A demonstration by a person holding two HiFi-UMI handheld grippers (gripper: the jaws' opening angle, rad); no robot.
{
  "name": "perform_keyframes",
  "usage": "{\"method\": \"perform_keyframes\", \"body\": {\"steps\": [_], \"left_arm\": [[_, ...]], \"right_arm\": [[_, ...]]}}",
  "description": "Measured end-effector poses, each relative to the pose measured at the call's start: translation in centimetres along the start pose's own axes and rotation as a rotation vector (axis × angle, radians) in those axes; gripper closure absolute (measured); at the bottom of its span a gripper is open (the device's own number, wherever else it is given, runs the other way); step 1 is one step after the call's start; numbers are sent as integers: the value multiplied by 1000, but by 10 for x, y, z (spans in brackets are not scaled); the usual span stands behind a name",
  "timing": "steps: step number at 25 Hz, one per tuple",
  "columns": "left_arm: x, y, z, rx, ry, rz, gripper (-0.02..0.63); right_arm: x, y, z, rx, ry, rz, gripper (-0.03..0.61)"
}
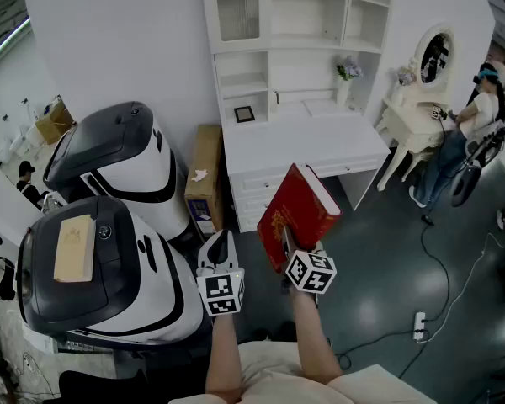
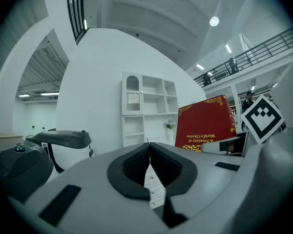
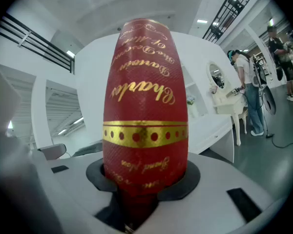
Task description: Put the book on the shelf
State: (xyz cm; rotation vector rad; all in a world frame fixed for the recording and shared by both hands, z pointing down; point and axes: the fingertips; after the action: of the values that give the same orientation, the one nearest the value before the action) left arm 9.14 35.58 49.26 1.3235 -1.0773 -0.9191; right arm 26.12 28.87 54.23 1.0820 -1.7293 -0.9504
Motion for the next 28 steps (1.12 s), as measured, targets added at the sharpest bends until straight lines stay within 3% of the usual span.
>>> {"method": "perform_keyframes", "body": {"steps": [7,17,22,28], "left_arm": [[8,3,-3,-18,30,-4,597],[13,6,35,-28,4,0,597],[31,12,59,-46,-18,12,597],[80,-9,100,-3,-24,-15,597]], "right_arm": [[-2,-6,-6,9,2,-10,387],[25,-14,3,-26,6,-11,382],[55,-23,12,-40,-4,-20,382],[124,-40,32,-33,-28,-23,380]]}}
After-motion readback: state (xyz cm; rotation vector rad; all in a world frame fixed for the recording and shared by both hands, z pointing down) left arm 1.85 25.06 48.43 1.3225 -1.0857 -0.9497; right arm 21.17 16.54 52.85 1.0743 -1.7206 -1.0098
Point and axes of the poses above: the fingertips, and each gripper's own axes: x forward along the fingers, z to its left, y out of its underside, and after that the axes turned 13 degrees about y, right-handed
